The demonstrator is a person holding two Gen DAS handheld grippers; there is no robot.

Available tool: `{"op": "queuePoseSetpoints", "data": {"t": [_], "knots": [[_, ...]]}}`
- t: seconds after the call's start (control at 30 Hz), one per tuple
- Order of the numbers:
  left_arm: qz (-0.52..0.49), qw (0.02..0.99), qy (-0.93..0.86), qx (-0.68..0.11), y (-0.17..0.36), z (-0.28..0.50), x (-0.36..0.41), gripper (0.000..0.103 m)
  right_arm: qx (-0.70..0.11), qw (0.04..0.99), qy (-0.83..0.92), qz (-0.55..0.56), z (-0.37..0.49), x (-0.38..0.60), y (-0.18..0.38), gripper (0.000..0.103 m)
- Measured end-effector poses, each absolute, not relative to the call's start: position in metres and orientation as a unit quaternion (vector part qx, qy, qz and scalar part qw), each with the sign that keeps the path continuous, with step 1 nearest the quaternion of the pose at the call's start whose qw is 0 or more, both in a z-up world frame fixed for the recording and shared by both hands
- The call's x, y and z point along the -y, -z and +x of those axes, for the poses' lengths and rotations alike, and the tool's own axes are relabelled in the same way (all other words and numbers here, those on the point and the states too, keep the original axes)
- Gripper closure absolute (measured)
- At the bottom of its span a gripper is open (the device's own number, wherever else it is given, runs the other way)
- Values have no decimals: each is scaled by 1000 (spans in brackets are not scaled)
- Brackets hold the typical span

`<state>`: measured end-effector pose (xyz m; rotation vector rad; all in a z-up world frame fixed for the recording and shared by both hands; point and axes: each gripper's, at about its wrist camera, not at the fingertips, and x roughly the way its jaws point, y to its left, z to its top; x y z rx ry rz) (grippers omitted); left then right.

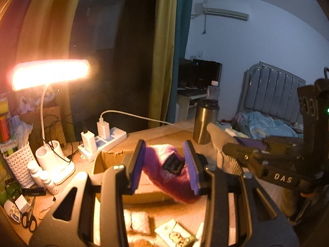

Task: Organize soft objects
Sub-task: 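Lift and carry the pink pouch and grey sock over the cardboard box with both tools, then open both tools to drop the pouch and sock into the box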

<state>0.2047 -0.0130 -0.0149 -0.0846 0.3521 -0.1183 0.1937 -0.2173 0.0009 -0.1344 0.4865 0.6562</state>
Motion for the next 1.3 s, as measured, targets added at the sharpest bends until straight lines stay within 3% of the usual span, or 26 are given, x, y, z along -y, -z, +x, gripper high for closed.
{"op": "queuePoseSetpoints", "data": {"t": [0.57,1.3], "knots": [[-58,982,69,-166,20,260,14,63,-236,907,-347,-31,244,203,5,79],[-74,949,76,-297,101,343,20,60,-337,885,-321,-10,323,192,91,78]]}}
